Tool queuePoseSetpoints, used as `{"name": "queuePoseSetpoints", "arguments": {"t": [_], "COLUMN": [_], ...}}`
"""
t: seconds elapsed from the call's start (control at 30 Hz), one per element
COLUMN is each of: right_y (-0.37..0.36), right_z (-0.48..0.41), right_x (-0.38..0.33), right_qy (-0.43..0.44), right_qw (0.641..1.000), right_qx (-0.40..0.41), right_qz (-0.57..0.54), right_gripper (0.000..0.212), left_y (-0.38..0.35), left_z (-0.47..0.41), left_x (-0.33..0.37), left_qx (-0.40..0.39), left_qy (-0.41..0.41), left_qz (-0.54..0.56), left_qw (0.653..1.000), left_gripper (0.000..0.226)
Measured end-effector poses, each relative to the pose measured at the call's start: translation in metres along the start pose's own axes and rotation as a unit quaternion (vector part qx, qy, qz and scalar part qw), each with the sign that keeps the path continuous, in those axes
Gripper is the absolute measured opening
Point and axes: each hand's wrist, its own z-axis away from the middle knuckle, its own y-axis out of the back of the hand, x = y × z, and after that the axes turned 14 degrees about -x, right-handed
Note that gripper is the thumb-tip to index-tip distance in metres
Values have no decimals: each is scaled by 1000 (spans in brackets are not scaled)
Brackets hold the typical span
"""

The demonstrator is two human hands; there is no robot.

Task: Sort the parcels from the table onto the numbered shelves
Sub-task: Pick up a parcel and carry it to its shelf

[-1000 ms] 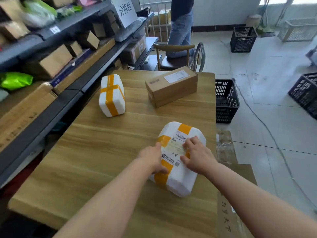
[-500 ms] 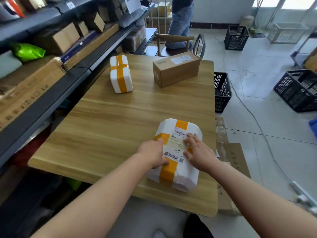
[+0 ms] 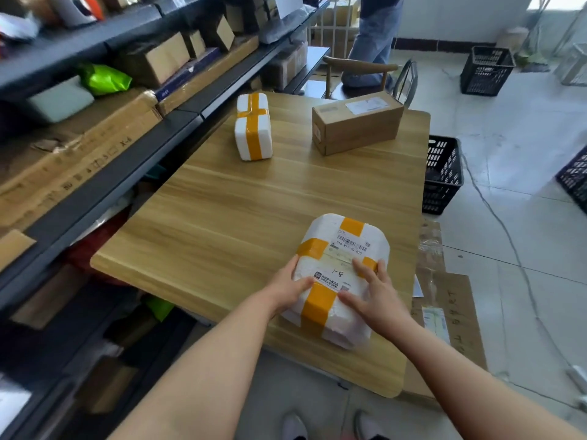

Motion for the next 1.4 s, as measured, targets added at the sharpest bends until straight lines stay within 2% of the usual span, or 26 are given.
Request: {"name": "queuePoseSetpoints", "arguments": {"t": [0.1,0.27,0.5,0.7,0.83,1.07,1.23,1.4], "right_y": [4,9,18,1,-37,-137,-219,-311], "right_z": [2,10,9,12,27,96,168,255], "right_x": [4,18,13,-7,-32,-82,-106,-116], "right_qy": [17,42,103,164,214,315,356,407], "right_qw": [1000,997,985,957,917,834,753,677], "right_qx": [-16,-46,-133,-215,-291,-384,-453,-490], "right_qz": [-5,-42,26,102,171,242,319,368], "right_gripper": [80,77,74,72,70,63,73,72], "left_y": [-1,-19,-46,-78,-103,-146,-191,-247], "left_z": [0,12,45,91,148,269,359,455], "left_x": [2,1,-32,-61,-82,-138,-185,-232], "left_qx": [11,28,135,246,320,451,525,581], "left_qy": [17,30,52,79,99,128,158,176], "left_qz": [-5,54,111,187,276,385,448,489], "left_qw": [1000,998,983,948,901,795,706,626], "left_gripper": [68,63,78,73,67,57,49,45]}}
